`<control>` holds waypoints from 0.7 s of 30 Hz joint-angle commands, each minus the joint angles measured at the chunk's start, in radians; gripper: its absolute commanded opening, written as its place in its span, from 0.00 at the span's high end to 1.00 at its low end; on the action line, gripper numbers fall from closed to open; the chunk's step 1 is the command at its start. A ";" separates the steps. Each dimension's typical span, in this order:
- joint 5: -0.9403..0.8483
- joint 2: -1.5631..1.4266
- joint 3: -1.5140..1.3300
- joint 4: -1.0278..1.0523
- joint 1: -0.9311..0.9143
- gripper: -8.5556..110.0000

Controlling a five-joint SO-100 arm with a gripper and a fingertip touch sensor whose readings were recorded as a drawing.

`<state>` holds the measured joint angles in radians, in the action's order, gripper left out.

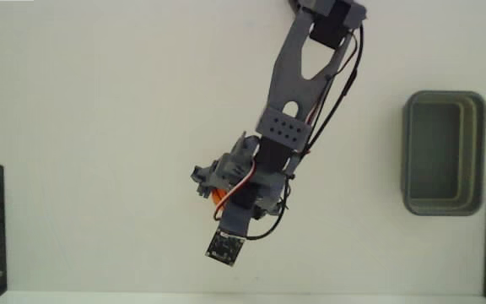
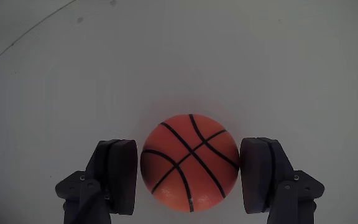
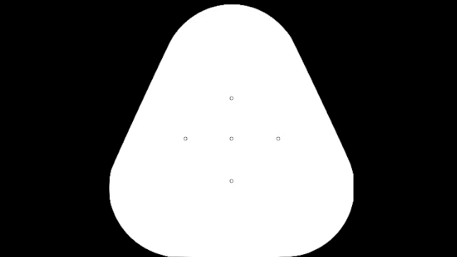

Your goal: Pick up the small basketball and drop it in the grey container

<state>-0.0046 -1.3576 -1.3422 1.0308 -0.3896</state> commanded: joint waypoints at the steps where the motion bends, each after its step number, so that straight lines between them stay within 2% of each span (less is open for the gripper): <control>1: 0.005 -0.026 0.046 0.006 -0.029 0.00; 21: 0.005 -0.031 -0.015 -0.050 -0.029 0.00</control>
<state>-0.0046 -1.3576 -1.3545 1.0017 -0.3896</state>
